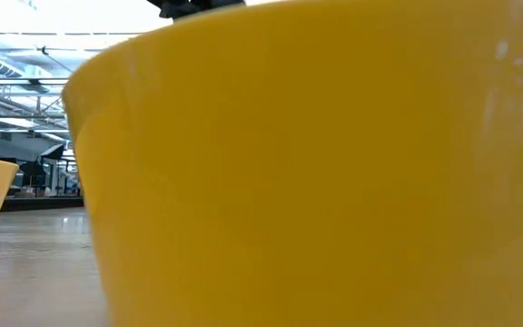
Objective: Pick & Place Mini bowls
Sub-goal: Stack the red bowl on the red bowl on the shelf
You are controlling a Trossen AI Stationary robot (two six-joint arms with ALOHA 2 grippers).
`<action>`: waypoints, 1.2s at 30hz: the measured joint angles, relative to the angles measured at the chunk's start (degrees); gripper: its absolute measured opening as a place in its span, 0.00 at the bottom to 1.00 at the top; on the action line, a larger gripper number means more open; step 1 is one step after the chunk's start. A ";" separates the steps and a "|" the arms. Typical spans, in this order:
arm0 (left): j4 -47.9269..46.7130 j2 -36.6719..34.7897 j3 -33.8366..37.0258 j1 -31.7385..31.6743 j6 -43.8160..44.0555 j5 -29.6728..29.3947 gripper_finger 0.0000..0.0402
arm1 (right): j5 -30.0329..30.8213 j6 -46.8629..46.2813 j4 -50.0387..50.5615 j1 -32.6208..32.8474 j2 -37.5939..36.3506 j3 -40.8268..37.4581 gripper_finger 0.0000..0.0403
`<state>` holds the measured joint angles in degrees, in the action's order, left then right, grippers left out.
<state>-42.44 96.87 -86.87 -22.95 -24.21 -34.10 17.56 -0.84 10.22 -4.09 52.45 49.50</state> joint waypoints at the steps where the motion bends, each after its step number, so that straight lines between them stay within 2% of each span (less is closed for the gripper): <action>1: 0.07 -0.35 -0.01 0.53 -0.07 -0.94 0.44 | -0.22 0.00 -0.01 0.20 0.00 0.00 0.30; 8: -1.73 -3.86 0.02 5.44 7.60 -0.36 0.43 | -7.38 -4.90 -0.02 3.77 0.00 0.00 0.30; 12: -3.06 -6.31 0.00 8.86 12.90 3.01 0.40 | -6.43 -9.90 1.90 8.62 0.89 0.00 0.30; 15: -3.28 -7.75 0.00 11.05 15.79 7.78 0.38 | -2.40 -15.30 6.18 12.50 2.05 0.00 0.31; 20: -3.95 -9.11 -0.01 13.80 18.44 14.38 0.37 | -1.68 -29.08 15.40 18.56 5.29 0.00 0.34; 24: -4.08 -9.44 0.00 15.33 18.56 15.16 0.37 | -6.74 -39.52 18.48 23.68 9.34 0.00 0.36; 28: -4.14 -9.40 0.00 16.09 18.56 15.18 0.37 | -12.98 -45.05 18.41 28.89 13.83 0.00 0.36; 34: -4.62 -9.41 0.00 16.34 20.48 15.18 0.37 | -21.72 -46.64 18.61 33.98 18.63 0.00 0.34; 36: -4.66 -9.41 0.00 16.34 21.91 15.18 0.37 | -22.29 -45.98 19.05 34.91 19.48 0.00 0.34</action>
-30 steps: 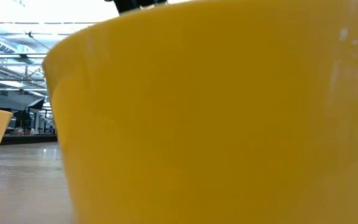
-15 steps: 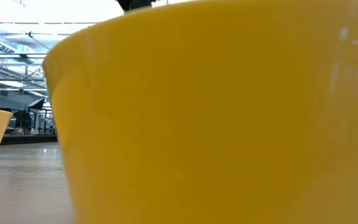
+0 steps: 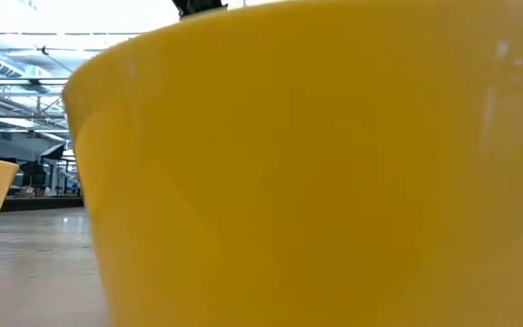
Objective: Pick & Place Mini bowls
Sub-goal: Stack the red bowl on the red bowl on the shelf
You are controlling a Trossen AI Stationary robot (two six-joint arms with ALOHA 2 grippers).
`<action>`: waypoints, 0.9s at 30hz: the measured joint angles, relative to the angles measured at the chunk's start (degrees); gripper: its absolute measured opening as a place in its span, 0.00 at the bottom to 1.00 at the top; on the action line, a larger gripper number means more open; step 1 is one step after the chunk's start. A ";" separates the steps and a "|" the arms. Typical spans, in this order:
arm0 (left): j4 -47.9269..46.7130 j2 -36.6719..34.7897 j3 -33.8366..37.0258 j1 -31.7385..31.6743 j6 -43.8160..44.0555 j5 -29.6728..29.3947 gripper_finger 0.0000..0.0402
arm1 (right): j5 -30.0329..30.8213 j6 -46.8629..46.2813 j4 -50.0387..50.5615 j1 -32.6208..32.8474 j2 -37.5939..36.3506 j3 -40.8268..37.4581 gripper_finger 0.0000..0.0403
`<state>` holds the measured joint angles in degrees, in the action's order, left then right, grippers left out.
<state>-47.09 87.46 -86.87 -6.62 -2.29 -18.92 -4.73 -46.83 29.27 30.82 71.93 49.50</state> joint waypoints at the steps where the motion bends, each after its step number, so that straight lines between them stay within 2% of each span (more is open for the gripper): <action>1: -0.01 0.00 0.00 0.00 0.48 0.00 0.37 | 0.12 0.71 0.36 0.33 0.26 0.00 0.34; 16: -0.20 0.00 0.00 -0.06 4.12 1.03 0.37 | 0.17 5.48 11.77 6.13 2.05 0.00 0.33; 27: 0.01 0.00 0.00 -0.05 4.40 1.03 0.37 | -1.56 4.00 7.01 6.07 2.05 -7.31 0.33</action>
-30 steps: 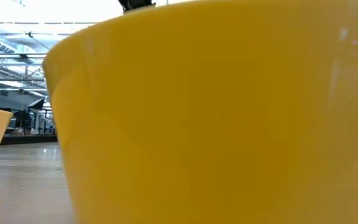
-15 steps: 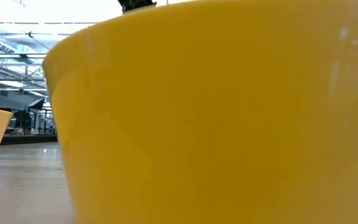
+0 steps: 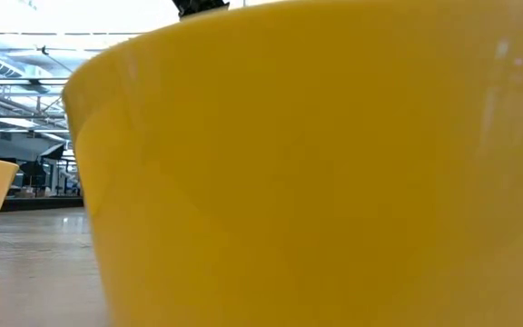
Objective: Pick & Place Mini bowls
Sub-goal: Stack the red bowl on the red bowl on the shelf
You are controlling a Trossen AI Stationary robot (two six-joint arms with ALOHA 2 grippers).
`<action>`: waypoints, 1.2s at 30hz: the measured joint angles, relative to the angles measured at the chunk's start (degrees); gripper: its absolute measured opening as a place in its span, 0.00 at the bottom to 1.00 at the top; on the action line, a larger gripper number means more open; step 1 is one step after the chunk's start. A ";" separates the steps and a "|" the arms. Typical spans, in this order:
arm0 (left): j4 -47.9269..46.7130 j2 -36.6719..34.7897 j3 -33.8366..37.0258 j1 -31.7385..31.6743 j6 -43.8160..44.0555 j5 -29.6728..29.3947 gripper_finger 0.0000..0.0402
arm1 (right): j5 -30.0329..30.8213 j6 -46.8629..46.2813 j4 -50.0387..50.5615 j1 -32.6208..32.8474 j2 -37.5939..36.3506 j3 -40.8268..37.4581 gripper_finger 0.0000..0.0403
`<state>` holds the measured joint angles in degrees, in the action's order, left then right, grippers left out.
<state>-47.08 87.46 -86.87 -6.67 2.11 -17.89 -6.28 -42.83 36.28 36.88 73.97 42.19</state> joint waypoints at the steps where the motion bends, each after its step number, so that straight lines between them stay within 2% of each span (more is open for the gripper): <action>1: 0.12 0.00 0.00 -0.01 -0.01 0.00 0.37 | 0.00 0.00 -0.52 0.00 0.00 -0.57 0.33; 7: 0.23 0.00 0.00 0.01 0.07 -0.01 0.37 | 0.16 0.41 -1.87 -0.02 0.00 -2.30 0.30; 11: 0.23 0.00 0.00 -0.01 0.09 -0.01 0.37 | -1.39 0.02 -2.35 -0.02 0.00 -3.47 0.20; 16: 0.21 0.02 0.00 -0.01 0.09 -0.02 0.37 | -1.42 -0.92 -4.30 -0.02 0.00 -4.83 0.03; 21: 0.21 0.02 0.00 -0.01 -0.04 -0.02 0.37 | -0.84 -0.17 -9.02 -1.13 -0.06 -4.87 0.01; 26: 0.11 0.02 0.00 0.03 0.08 -0.01 0.37 | 6.40 3.93 -14.11 -5.54 -0.26 -4.87 0.01; 32: -1.64 0.02 0.00 0.06 1.19 2.42 0.37 | 15.38 12.02 -19.49 -15.34 -0.24 -4.53 0.01; 36: -2.72 0.02 0.00 0.06 3.12 4.46 0.37 | 22.52 20.36 -21.29 -21.33 -0.24 -1.59 0.00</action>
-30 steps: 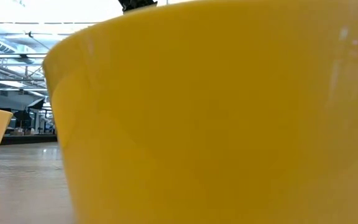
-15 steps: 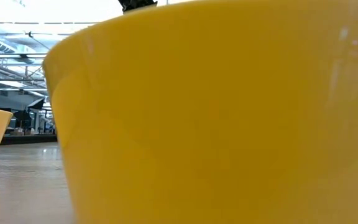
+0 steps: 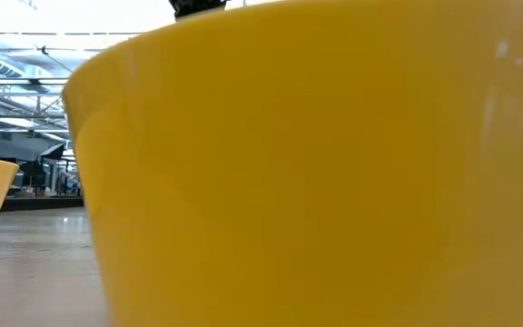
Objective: Pick & Place Mini bowls
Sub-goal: Stack the red bowl on the red bowl on the shelf
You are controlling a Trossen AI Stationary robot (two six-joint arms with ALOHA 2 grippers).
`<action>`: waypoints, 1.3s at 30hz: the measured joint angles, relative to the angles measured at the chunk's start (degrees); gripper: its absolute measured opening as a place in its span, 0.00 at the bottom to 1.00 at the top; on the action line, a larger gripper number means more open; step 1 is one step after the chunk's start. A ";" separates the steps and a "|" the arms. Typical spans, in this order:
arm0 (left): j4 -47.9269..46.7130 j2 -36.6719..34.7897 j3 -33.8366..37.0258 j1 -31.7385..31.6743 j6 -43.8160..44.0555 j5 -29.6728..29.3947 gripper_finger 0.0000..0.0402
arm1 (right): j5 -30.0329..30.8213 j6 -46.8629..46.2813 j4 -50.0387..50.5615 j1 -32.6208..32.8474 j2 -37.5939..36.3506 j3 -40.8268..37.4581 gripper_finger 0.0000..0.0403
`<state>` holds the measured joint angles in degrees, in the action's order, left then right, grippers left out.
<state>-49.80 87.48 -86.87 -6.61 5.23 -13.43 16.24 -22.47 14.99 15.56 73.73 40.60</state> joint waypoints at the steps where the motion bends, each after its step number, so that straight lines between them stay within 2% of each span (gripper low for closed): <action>1: -0.10 0.00 0.00 0.02 0.47 0.02 0.37 | 2.30 2.04 -0.61 -1.28 0.00 1.12 0.00; 4: -0.11 0.00 0.00 0.05 1.27 0.11 0.37 | 9.82 6.29 -1.08 -4.67 0.00 5.38 0.00; 7: -0.11 0.00 0.00 0.29 1.32 0.09 0.37 | 14.23 8.89 -1.22 -7.70 -0.04 9.29 0.00; 11: 0.28 0.04 0.00 0.96 1.10 0.09 0.37 | 15.31 8.95 -1.21 -11.85 -0.02 11.88 0.00; 15: 1.89 0.63 0.00 1.58 0.25 -0.06 0.37 | 15.21 4.90 -1.45 -15.75 -0.02 12.50 0.00; 19: 2.12 1.45 0.02 2.39 -7.35 0.54 0.37 | 9.28 6.89 -0.44 -18.32 -0.02 12.50 0.00; 22: 1.54 2.42 0.15 3.45 -15.70 3.67 0.37 | 3.64 6.77 0.08 -19.73 0.00 12.50 0.00; 25: 3.49 4.12 0.07 4.75 -24.77 7.41 0.37 | -1.71 4.22 0.68 -21.40 0.02 12.50 0.00; 29: 4.97 6.93 0.07 6.91 -34.94 7.63 0.37 | -7.22 -1.00 1.35 -23.52 0.02 12.50 0.00; 39: 10.82 10.94 0.09 12.43 -47.74 7.41 0.37 | -8.90 -3.85 7.01 -24.22 1.46 12.48 0.00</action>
<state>-38.98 98.43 -86.78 5.82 -42.51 -6.03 7.33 -26.32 22.00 -8.67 75.19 53.08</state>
